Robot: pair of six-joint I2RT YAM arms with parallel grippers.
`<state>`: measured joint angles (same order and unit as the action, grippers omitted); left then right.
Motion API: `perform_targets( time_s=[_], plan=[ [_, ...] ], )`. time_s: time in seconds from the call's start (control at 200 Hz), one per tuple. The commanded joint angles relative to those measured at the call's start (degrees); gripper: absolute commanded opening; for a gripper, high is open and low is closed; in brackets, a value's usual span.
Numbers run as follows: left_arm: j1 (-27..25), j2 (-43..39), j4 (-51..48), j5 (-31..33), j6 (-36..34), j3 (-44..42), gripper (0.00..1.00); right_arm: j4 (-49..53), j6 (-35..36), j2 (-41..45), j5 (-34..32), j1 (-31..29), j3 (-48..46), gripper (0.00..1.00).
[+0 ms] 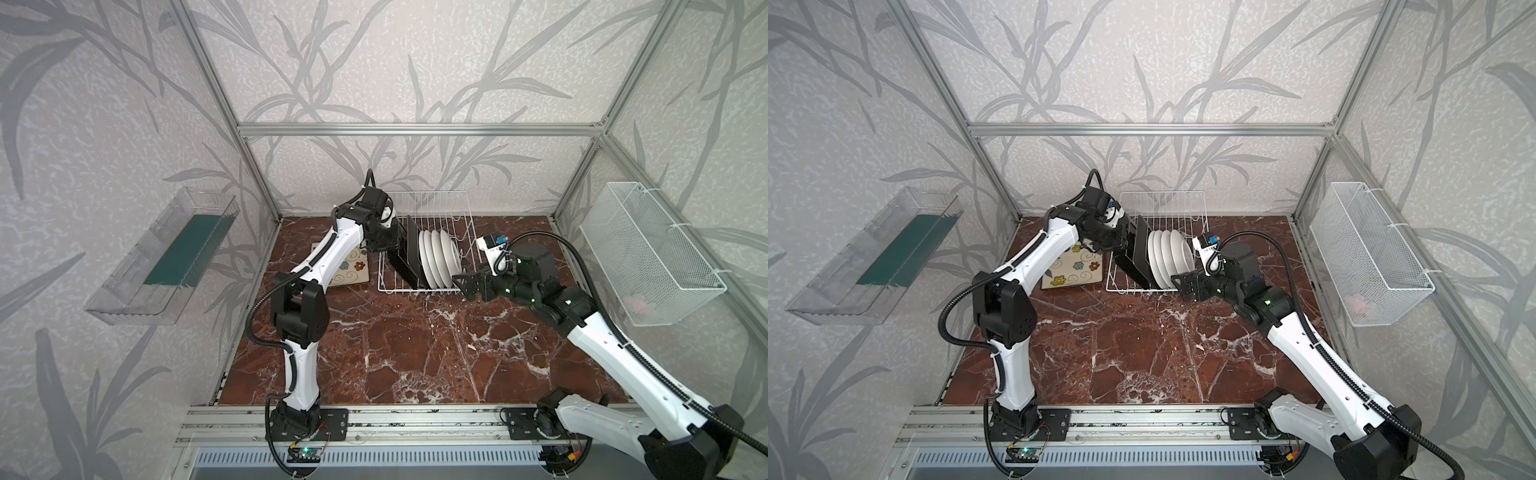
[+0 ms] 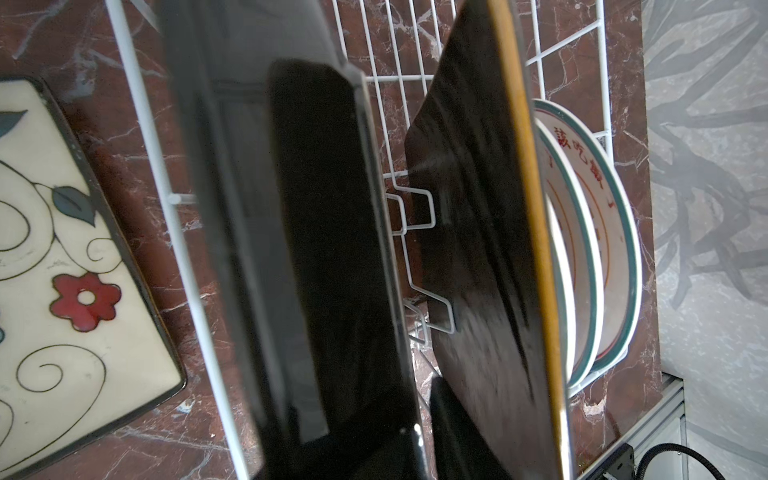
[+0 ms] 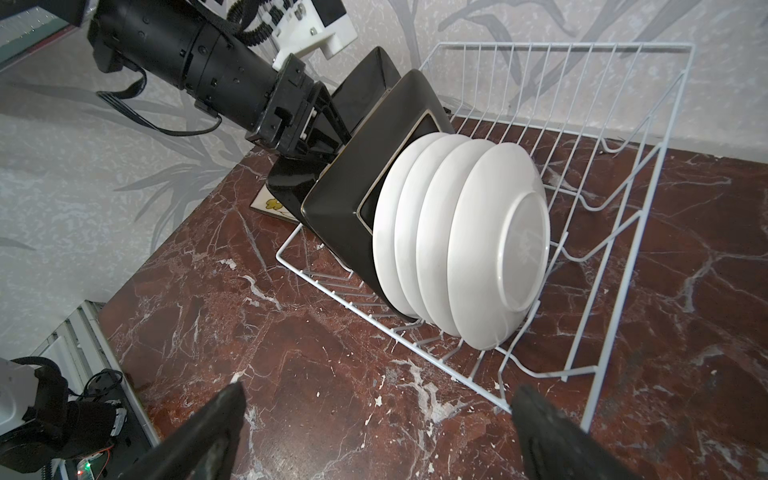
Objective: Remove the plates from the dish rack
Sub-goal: 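Close the left gripper on the top edge of the outer black square plate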
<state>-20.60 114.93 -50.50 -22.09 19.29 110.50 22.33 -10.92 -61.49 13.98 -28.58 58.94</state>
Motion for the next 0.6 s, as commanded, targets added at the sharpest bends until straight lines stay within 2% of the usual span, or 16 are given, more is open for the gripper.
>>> perform_targets(
  time_s=[0.0, 0.225, 0.335, 0.595],
  plan=[
    [-0.4, 0.5, 0.3, 0.9, 1.3, 1.0, 0.39, 0.0, 0.5, 1.1, 0.2, -0.3, 0.1, 0.99],
    [-0.4, 0.7, 0.3, 0.6, 1.7, 0.9, 0.36, 0.0, 1.0, 0.7, 0.1, -0.3, 0.3, 0.99],
    [-0.6, 0.8, 0.6, 0.4, 1.7, 0.5, 0.29, 0.0, 1.2, 0.3, 0.3, -0.3, 0.9, 0.99],
    [-0.7, 1.0, 1.0, 0.3, 2.1, -0.4, 0.28, -0.1, 1.2, 0.2, 0.2, -0.3, 0.5, 0.99]
  ],
)
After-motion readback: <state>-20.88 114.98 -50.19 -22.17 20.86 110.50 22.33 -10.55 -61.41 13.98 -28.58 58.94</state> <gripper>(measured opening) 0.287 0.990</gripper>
